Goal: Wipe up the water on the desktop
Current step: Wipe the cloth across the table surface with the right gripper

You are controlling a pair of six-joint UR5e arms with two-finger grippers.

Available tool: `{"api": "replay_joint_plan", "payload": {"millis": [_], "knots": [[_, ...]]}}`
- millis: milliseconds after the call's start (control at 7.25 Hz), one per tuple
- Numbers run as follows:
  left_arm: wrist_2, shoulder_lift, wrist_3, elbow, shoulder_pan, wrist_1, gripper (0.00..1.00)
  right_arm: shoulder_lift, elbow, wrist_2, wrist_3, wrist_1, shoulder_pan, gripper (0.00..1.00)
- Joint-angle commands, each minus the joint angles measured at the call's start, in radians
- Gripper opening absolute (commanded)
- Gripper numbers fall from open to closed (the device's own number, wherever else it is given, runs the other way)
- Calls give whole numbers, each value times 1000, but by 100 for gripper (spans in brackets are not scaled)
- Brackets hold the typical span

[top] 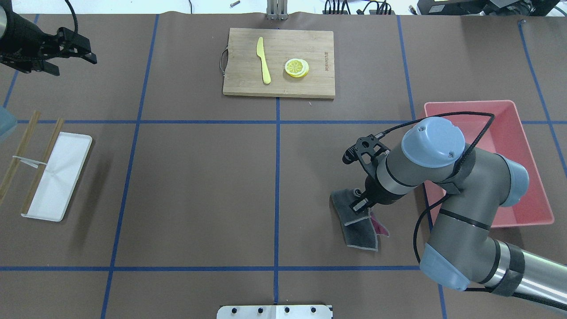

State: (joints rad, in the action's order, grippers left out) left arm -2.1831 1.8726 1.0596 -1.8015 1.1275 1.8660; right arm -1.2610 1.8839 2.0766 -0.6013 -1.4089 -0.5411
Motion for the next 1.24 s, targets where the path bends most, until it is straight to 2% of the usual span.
{"api": "replay_joint_plan", "payload": {"millis": [0,414,828,1103], "knots": [[6,5,-1,17,1,-2,99,62,-125,0,12,-1,-81,0],[3,7,0,25,6,-8,99,139,-274,-3,47,10,-189,0],[5,4,2,34,9,-11,99,178,-286,-1,64,5,-293,0],[3,7,2,53,23,-11,99,202,-241,-12,54,13,-330,0]]}}
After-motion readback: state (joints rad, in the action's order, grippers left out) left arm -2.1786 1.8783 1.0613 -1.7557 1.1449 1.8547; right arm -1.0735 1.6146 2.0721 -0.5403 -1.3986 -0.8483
